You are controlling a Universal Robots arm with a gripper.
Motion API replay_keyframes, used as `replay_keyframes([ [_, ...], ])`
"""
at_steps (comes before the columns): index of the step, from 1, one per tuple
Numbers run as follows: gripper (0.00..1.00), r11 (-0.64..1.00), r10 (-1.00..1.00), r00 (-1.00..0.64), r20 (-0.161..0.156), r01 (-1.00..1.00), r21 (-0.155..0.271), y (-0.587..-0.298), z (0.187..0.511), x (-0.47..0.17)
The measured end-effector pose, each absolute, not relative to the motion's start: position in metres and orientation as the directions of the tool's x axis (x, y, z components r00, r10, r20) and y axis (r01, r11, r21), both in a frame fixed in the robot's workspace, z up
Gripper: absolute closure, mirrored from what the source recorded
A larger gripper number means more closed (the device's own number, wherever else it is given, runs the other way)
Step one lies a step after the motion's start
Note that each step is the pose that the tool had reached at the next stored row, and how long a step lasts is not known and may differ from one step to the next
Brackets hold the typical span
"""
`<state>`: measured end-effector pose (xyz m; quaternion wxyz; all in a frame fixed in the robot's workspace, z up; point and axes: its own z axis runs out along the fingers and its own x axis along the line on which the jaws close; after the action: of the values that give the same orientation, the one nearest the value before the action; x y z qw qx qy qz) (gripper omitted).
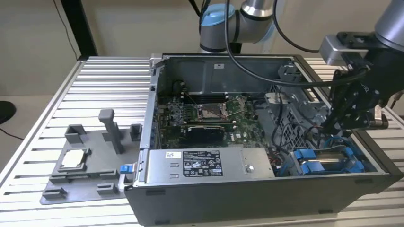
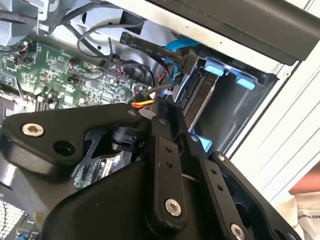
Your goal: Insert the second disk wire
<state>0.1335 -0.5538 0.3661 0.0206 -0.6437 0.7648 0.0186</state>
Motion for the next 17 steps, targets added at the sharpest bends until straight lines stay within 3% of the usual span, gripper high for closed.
replay_keyframes([
  [6,1.00,0.170,-0.985,-0.170,-0.031,-0.985,-0.014,-0.554,0.362,0.135],
  [17,1.00,0.161,-0.987,-0.161,-0.027,-0.987,-0.015,-0.554,0.356,0.149],
])
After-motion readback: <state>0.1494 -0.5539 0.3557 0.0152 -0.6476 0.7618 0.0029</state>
